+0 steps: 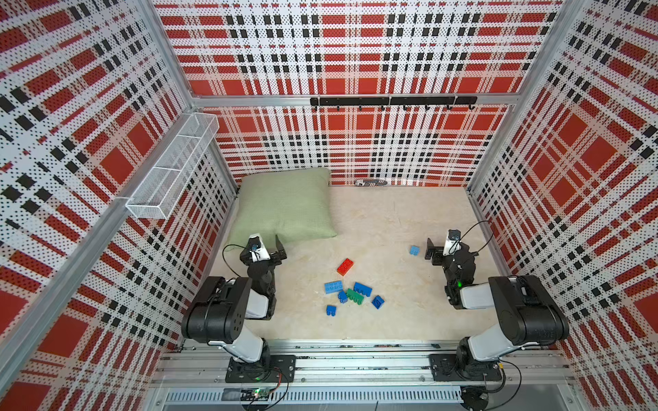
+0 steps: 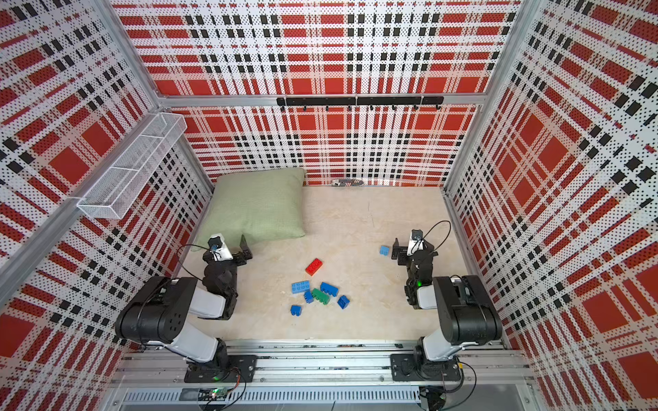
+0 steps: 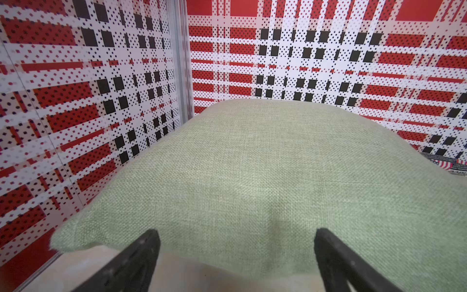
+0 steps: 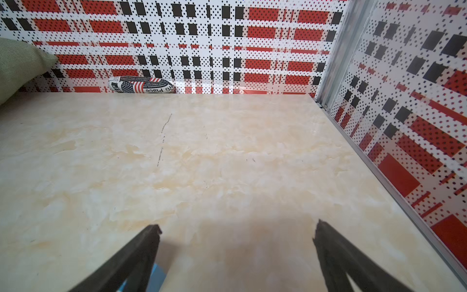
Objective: Assemble a heart with lego
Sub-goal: Adjust the lego brick at the center of the board.
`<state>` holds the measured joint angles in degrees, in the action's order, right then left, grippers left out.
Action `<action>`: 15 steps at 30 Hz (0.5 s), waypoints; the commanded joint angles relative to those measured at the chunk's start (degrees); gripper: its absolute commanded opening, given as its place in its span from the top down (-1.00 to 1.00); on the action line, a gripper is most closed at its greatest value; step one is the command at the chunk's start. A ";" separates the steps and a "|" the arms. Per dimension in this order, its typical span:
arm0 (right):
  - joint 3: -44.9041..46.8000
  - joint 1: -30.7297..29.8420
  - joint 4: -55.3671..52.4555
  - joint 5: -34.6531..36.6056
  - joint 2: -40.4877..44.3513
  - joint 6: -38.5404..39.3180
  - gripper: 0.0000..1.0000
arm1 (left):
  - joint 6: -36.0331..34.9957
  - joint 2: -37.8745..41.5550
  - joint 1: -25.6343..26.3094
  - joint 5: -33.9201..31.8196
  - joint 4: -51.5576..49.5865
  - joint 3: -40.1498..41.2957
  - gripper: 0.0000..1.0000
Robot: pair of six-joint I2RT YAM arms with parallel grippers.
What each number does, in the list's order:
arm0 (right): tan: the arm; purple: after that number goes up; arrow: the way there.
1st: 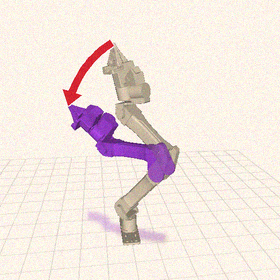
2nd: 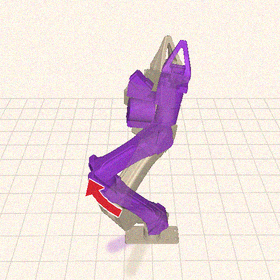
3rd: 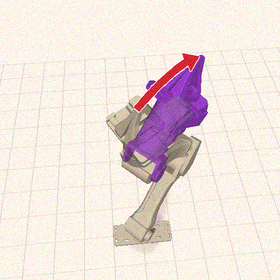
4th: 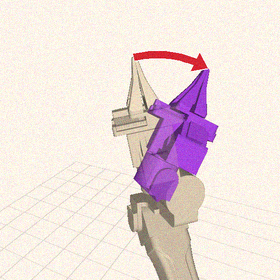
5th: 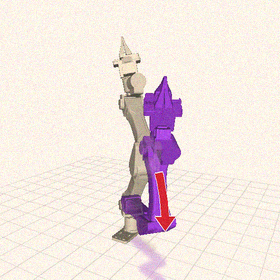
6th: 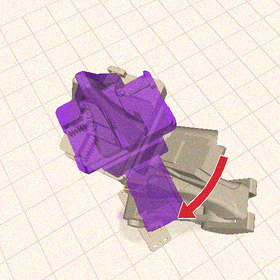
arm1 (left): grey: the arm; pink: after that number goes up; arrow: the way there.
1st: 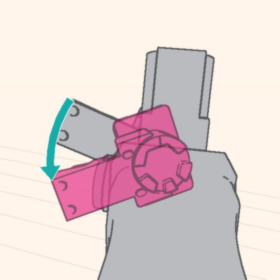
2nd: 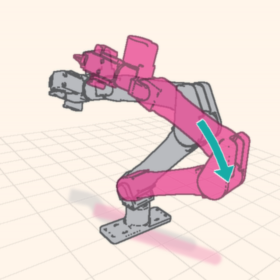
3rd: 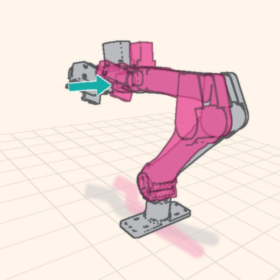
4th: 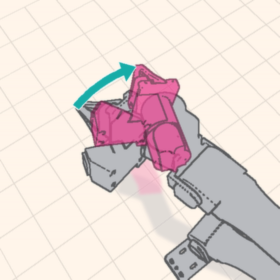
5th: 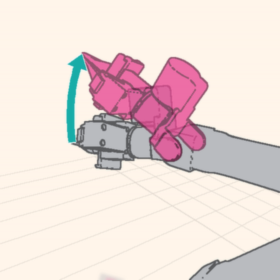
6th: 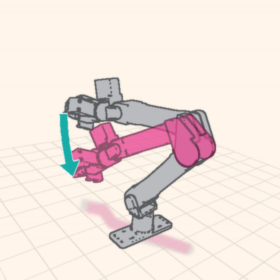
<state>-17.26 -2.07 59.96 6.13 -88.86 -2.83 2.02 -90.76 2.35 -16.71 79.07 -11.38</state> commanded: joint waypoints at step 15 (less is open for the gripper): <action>-0.61 0.39 1.54 -0.55 0.58 -0.39 -0.99 | -0.61 0.75 0.71 -1.39 2.09 -0.02 -0.98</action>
<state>-17.26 -2.07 59.96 6.11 -88.86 -2.83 2.02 -90.76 2.37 -16.93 79.15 -11.38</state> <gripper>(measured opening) 0.995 0.990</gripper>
